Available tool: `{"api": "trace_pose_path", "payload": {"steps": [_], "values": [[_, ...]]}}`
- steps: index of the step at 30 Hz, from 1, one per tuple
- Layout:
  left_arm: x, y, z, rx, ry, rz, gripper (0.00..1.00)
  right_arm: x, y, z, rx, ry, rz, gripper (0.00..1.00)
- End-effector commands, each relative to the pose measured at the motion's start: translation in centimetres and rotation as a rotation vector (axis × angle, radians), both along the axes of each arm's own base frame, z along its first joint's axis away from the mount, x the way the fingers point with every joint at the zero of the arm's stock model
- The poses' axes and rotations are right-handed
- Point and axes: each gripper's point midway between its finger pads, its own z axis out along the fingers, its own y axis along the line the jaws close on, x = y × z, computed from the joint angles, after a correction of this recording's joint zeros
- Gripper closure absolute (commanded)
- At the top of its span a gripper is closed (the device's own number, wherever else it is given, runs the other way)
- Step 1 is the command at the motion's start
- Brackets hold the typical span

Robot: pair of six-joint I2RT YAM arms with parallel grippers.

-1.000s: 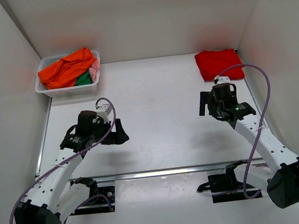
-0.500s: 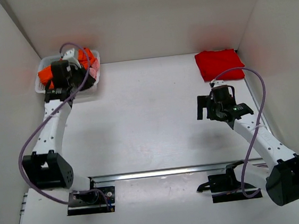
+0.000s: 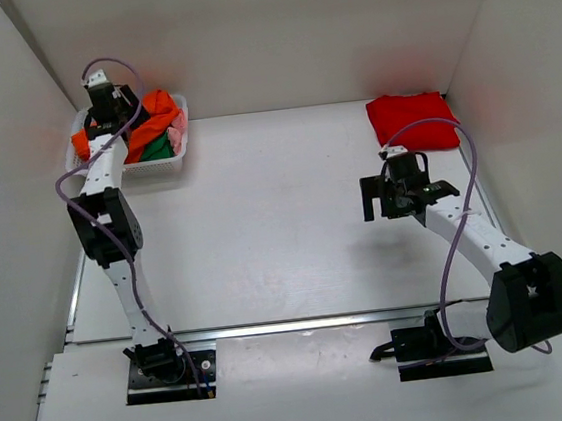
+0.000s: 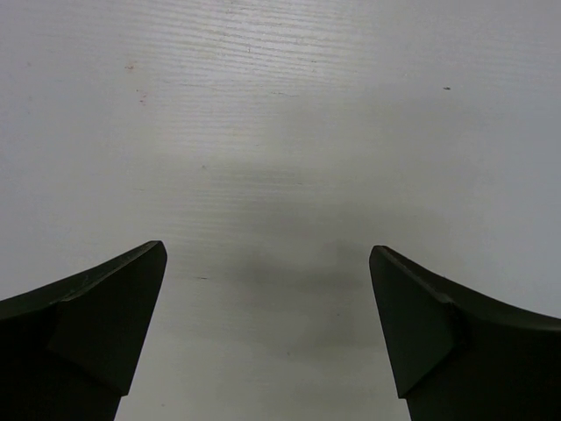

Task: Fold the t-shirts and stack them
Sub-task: Grab crumpled tshirt from bin with the left arm, then move the tshirt to the center of the board

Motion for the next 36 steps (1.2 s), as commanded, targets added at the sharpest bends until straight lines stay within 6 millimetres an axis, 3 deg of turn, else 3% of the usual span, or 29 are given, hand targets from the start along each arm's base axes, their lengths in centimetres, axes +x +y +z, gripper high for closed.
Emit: {"api": "trace_pose_path", "payload": {"steps": [1, 2, 3, 4, 5, 6, 7, 8, 9, 10, 12, 14, 16, 17, 18, 19, 20, 21, 22, 23, 24, 25, 26, 27, 28, 29, 31, 34, 36], "values": [[2.9, 1.3, -0.8, -0.013, -0.043, 0.071, 0.21, 2.1, 1.4, 1.4, 0.022, -0.07, 0.045, 0.0], [3.8, 1.8, -0.4, -0.025, -0.066, 0.074, 0.21, 2.2, 1.7, 0.8, 0.023, -0.054, 0.058, 0.01], [4.5, 1.9, -3.6, -0.061, -0.019, 0.07, 0.21, 2.4, 1.7, 1.1, 0.033, -0.064, 0.053, 0.01], [5.6, 2.0, -5.0, -0.078, -0.004, 0.065, 0.21, 2.5, 1.6, 0.7, 0.029, -0.054, 0.052, 0.01], [6.6, 1.9, -2.7, -0.088, -0.052, 0.06, 0.22, 2.8, 1.9, 0.5, 0.034, -0.046, 0.058, 0.01], [7.0, 2.1, -6.5, -0.1, 0.014, 0.06, 0.28, 2.9, 1.7, 0.6, 0.034, -0.048, 0.052, 0.01], [7.3, 2.0, -6.8, -0.115, 0.013, 0.061, 0.49, 2.9, 1.9, 0.6, 0.038, -0.039, 0.054, 0.01], [7.2, 2.3, -7.8, -0.126, 0.022, 0.068, 0.62, 3.2, 1.9, 0.5, 0.031, -0.039, 0.054, 0.01], [7.2, 1.7, -7.2, -0.131, 0.008, 0.057, 0.84, 3.2, 1.9, 0.4, 0.029, -0.038, 0.056, 0.01], [6.9, 2.6, -6.9, -0.136, 0.005, 0.073, 1.0, 3.2, 2.0, 0.4, 0.031, -0.038, 0.057, 0.01], [6.7, 2.6, -5.1, -0.133, -0.026, 0.073, 1.0, 3.0, 2.4, 0.0, 0.03, -0.027, 0.067, 0.01], [6.5, 2.3, -1.2, -0.131, -0.083, 0.069, 1.0, 2.7, 2.6, -0.5, 0.036, -0.023, 0.066, 0.01], [5.5, 1.2, 4.7, -0.136, -0.16, 0.031, 1.0, 1.9, 2.8, -1.3, 0.043, -0.003, 0.071, 0.01], [5.0, 0.5, 6.3, -0.143, -0.18, 0.016, 1.0, 1.6, 2.9, -1.4, 0.043, 0.003, 0.067, 0.0], [3.7, -0.1, 9.9, -0.143, -0.229, -0.006, 1.0, 1.2, 3.1, -1.7, 0.052, 0.011, 0.072, 0.01], [1.8, -1.3, 14.9, -0.136, -0.305, -0.035, 1.0, 0.9, 3.1, -1.9, 0.049, 0.009, 0.067, 0.01], [-0.1, -2.5, 17.9, -0.128, -0.347, -0.057, 1.0, 0.4, 3.5, -1.9, 0.066, 0.009, 0.069, 0.0], [-0.9, -3.9, 18.0, -0.129, -0.349, -0.083, 1.0, 0.0, 3.4, -2.1, 0.071, 0.004, 0.07, 0.01], [-3.1, -5.2, 20.2, -0.124, -0.382, -0.107, 1.0, -0.3, 3.6, -1.7, 0.09, -0.013, 0.072, 0.01], [-5.7, -6.5, 23.8, -0.128, -0.445, -0.144, 1.0, -0.6, 3.6, -1.9, 0.105, -0.018, 0.065, 0.01], [-8.0, -8.7, 25.5, -0.156, -0.472, -0.202, 1.0, -1.1, 3.4, -2.2, 0.116, -0.02, 0.053, 0.01], [-11.7, -14.5, 26.6, -0.234, -0.472, -0.358, 1.0, -1.5, 3.3, -1.6, 0.135, -0.054, 0.051, 0.0], [-12.6, -17.3, 25.5, -0.276, -0.441, -0.421, 1.0, -1.7, 3.3, -1.4, 0.136, -0.068, 0.059, 0.01], [-15.1, -18.9, 26.9, -0.313, -0.458, -0.481, 1.0, -1.8, 3.1, -1.3, 0.132, -0.072, 0.051, 0.01], [-16.9, -21.1, 27.0, -0.347, -0.456, -0.535, 1.0, -1.5, 2.9, -0.5, 0.143, -0.091, 0.047, 0.01], [-17.7, -23.0, 25.8, -0.377, -0.428, -0.559, 1.0, -1.5, 2.7, -0.2, 0.136, -0.101, 0.049, 0.0], [-20.7, -24.2, 25.8, -0.41, -0.439, -0.571, 1.0, -1.8, 2.8, 0.4, 0.166, -0.1, 0.062, 0.0], [-22.7, -25.6, 20.9, -0.513, -0.332, -0.631, 1.0, -2.2, 2.8, 1.1, 0.195, -0.115, 0.07, 0.01], [-23.4, -26.3, 14.0, -0.586, -0.214, -0.623, 1.0, -2.3, 3.4, 1.6, 0.241, -0.125, 0.085, 0.01]]}}
